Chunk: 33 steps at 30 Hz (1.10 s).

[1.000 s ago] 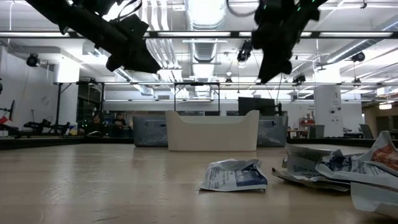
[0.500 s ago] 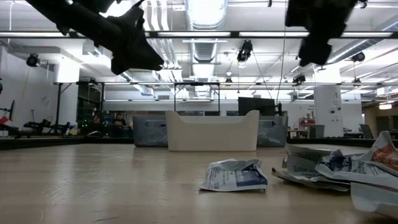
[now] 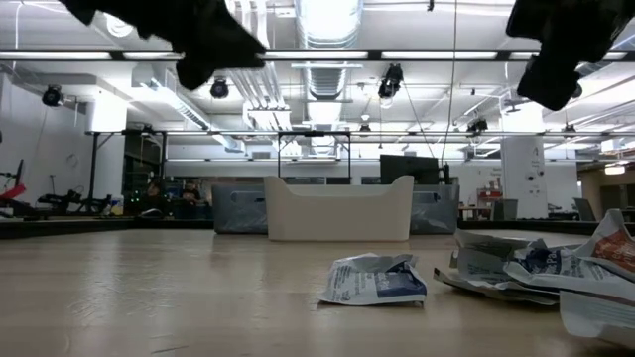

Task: Pick & Place First Aid Supplies
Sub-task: Put the white alcohol pad into the right black bin

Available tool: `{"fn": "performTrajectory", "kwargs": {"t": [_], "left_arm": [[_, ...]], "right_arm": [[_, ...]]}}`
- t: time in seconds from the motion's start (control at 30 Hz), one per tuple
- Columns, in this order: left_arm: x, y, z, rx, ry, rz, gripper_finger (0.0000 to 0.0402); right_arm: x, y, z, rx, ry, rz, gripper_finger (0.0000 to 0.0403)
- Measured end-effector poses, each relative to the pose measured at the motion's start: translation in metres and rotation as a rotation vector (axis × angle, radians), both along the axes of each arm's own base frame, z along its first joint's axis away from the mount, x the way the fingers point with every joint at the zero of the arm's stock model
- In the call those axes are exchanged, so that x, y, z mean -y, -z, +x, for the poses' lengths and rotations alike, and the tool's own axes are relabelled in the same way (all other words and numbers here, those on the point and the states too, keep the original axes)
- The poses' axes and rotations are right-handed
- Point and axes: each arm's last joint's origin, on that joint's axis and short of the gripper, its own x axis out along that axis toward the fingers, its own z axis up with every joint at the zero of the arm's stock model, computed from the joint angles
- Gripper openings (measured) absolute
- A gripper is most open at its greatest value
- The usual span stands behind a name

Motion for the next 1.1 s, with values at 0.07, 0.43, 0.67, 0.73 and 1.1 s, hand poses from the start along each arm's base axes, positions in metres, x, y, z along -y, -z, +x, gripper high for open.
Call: {"fn": "performTrajectory", "kwargs": {"t": [0.07,0.43,0.67,0.73,1.1], "left_arm": [[0.008,-0.011,0.0,0.018,-0.004,0.014,0.0105],[0.04,-0.046,0.022,-0.061,-0.036,0.01,0.0105],[0.056,-0.037,0.062,-0.317,-0.024,-0.095,0.0105],[0.063,-0.03,0.074,-0.382,0.002,-0.108,0.0105],[0.116,0.008,0.127,-0.566,0.267,0.036,0.0105]], "right_arm": [[0.001,-0.001,-0.005,0.068,0.015,-0.009,0.0103],[0.004,0.013,-0.026,0.257,0.079,-0.049,0.0089],[0.005,0.018,-0.035,0.345,0.107,-0.051,0.0084],[0.006,0.017,-0.037,0.363,0.109,-0.049,0.0085],[0.006,0.017,-0.039,0.378,0.11,-0.046,0.0099]]}}
